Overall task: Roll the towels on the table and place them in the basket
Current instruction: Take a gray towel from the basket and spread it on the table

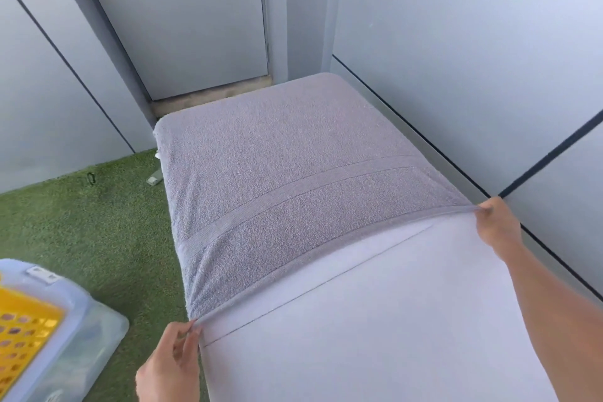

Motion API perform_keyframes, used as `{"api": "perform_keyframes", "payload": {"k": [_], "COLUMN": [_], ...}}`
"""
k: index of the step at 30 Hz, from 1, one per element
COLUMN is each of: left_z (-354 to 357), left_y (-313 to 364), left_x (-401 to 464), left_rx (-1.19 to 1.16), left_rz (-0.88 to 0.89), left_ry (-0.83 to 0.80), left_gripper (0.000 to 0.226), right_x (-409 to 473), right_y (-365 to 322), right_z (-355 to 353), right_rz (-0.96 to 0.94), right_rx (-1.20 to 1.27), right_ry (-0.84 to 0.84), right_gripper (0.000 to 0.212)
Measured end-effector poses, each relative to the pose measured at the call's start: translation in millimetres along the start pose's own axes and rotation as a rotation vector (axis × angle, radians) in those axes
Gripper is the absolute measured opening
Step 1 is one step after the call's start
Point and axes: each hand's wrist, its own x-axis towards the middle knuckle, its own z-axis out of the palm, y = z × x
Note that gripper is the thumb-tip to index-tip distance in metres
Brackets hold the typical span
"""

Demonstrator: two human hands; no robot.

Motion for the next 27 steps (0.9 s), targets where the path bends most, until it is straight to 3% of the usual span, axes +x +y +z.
{"api": "perform_keyframes", "payload": {"k": [4,12,19,27], "left_z": [-11,-36,-55,-79], "left_y": [-6,-16,-37,-54], "left_x": [-52,-150,-241,-362], "left_rx": [-0.012,-0.010,-0.011,-0.025], "left_rz": [-0.020,-0.070,-0.062,-0.057], "left_ry": [0.008,-0.040,-0.038,-0.028], "left_gripper": [0.025,0.016,0.016,0.018], "right_x": [-29,-80,-137,-188], "right_y": [47,117,183,285], "right_z": [-19,-57,-95,-132], "right_rz": [-0.047,-0.078,0.006,0.012], "right_rx": [0.038,0.001,0.045,0.000], "right_ry": [0.027,0.023,0.057,0.069], "right_gripper": [0.008,0.029,0.011,0.014]}}
